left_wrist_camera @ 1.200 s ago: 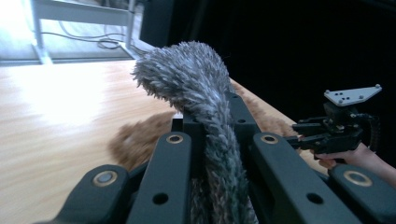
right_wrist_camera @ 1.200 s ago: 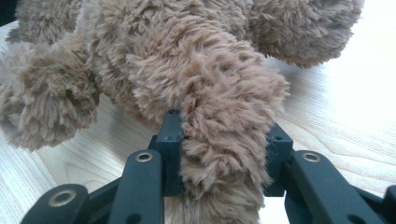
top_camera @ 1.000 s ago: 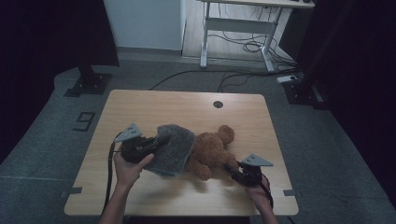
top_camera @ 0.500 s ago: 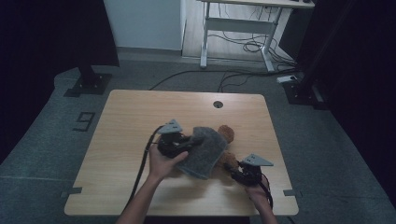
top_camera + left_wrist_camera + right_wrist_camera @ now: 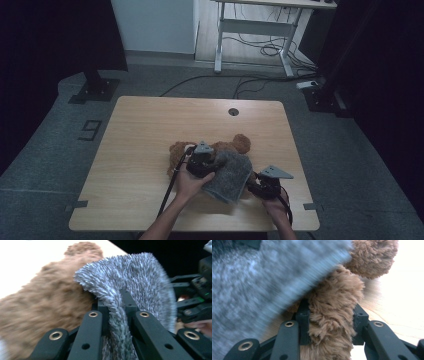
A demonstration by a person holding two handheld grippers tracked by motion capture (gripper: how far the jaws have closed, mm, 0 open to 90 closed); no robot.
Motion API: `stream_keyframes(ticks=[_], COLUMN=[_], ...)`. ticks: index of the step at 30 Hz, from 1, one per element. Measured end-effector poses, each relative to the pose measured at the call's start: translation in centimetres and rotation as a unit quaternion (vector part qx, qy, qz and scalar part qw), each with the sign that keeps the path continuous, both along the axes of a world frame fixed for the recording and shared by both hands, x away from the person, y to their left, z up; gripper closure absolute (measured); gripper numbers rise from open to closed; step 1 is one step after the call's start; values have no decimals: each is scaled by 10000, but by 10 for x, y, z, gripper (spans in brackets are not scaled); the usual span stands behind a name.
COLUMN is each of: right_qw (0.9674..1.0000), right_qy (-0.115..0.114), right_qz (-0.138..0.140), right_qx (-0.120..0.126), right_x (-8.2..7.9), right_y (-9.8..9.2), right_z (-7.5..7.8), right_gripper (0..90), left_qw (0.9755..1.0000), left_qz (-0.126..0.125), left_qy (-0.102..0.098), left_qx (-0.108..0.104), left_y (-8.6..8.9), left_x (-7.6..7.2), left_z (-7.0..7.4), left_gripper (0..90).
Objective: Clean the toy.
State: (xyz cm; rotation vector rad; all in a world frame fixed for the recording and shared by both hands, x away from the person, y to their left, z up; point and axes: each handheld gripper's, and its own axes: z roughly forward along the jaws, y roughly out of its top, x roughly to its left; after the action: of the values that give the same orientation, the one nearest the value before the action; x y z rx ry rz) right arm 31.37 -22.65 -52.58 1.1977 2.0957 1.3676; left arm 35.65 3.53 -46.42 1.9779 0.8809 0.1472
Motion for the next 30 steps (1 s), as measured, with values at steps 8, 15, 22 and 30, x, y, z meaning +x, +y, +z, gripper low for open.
stream_keyframes(ticks=[8,15,22,30], right_qw=[10000,9999,9999,9997], right_qy=[66,74,92,136], right_qz=[-35,-37,-58,-88], right_qx=[38,78,69,184], right_x=[0,-1,-2,-1], right_y=[-3,-3,-3,-2], right_z=[-4,-5,-6,-8], right_gripper=[617,617,618,619], left_qw=[9933,9889,9807,9850], left_qz=[770,1145,1691,1657], left_qy=[-545,-689,-219,-329], left_qx=[665,649,959,338], left_y=[53,109,163,165], left_x=[-15,-30,-27,-37], left_z=[7,3,-37,-19], left_gripper=[811,809,808,810])
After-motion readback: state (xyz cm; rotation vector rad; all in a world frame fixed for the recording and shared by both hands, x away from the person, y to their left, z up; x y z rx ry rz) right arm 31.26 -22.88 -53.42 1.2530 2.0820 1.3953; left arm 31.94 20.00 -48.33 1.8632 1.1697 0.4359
